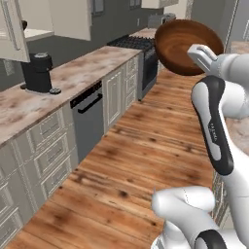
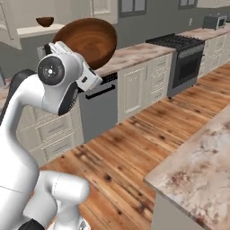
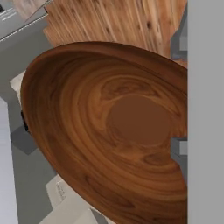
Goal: Take the smaller bowl and place it next to the appetizer plate on the dining counter , and place the larger bowl next to the plate with cooked food.
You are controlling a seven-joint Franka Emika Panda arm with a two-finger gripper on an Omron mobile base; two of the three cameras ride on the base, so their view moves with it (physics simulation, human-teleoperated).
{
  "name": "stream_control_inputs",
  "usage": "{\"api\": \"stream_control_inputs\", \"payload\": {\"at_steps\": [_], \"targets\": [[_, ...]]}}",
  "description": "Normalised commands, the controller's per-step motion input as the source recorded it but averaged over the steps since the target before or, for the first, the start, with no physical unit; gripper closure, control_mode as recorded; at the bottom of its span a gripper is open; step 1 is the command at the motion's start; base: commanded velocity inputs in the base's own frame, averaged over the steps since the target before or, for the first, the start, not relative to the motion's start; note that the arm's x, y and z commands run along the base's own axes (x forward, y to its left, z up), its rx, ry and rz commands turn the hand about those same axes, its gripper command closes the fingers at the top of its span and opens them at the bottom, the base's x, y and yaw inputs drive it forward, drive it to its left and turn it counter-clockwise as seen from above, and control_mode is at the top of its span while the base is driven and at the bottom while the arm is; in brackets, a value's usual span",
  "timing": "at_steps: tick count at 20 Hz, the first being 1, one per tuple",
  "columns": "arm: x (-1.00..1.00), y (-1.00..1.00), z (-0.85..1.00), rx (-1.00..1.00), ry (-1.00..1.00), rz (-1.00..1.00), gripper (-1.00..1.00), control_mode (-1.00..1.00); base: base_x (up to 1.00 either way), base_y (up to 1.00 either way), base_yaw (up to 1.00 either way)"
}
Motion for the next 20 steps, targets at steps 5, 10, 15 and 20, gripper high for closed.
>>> {"api": "stream_control_inputs", "payload": {"at_steps": [5, 10, 15, 20], "targets": [[0.0, 0.0, 0.0, 0.0, 0.0, 0.0, 1.0, 1.0, -0.99, 0.71, -0.15], [0.0, 0.0, 0.0, 0.0, 0.0, 0.0, 1.0, 1.0, -0.56, -0.58, -0.27], [0.0, 0.0, 0.0, 0.0, 0.0, 0.0, 1.0, 1.0, -0.26, -0.76, -0.23], [0.0, 0.0, 0.0, 0.0, 0.0, 0.0, 1.0, 1.0, -0.19, -0.89, -0.17]]}}
